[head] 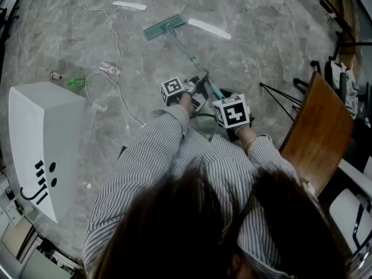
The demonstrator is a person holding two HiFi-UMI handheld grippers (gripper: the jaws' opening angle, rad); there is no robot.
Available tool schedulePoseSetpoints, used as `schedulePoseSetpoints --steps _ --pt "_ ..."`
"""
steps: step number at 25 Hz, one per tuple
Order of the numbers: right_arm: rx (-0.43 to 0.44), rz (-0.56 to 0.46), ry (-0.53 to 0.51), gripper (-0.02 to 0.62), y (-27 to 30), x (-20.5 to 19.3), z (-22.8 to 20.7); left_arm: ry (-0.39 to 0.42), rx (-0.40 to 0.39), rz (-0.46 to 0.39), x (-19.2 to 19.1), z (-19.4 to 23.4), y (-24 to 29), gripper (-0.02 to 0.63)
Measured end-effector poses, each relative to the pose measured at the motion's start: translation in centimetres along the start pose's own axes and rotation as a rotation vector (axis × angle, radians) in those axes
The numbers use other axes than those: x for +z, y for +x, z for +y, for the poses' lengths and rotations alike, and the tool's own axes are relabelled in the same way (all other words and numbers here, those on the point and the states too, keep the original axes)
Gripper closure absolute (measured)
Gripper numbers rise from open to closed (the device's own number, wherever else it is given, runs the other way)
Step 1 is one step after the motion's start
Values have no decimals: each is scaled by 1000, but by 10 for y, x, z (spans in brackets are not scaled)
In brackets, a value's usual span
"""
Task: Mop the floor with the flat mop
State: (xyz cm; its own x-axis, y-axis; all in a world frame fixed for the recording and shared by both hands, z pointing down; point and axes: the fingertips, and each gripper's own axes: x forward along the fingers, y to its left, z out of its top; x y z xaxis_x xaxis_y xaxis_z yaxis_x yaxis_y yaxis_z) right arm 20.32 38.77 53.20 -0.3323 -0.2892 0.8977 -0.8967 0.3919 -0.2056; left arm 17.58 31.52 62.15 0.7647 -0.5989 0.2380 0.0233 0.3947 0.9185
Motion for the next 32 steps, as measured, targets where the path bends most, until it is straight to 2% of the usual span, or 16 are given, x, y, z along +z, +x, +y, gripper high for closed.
schedulePoseSetpoints --steps 12,20,23,26,32 --pt "16 -1 -7 482 -8 -5 -13 -14 18 -27 -11 0 9 449" --pt "39 -13 0 480 -2 19 -28 6 -3 -62 5 -13 25 442" --pt "38 -8 -10 480 9 39 -32 -17 -16 -70 27 -18 36 440" --pt "44 -9 -11 480 27 75 -34 -27 -21 -71 64 -29 47 440" --pt "51 -5 -37 480 79 196 -20 -61 -24 -74 184 -78 65 445"
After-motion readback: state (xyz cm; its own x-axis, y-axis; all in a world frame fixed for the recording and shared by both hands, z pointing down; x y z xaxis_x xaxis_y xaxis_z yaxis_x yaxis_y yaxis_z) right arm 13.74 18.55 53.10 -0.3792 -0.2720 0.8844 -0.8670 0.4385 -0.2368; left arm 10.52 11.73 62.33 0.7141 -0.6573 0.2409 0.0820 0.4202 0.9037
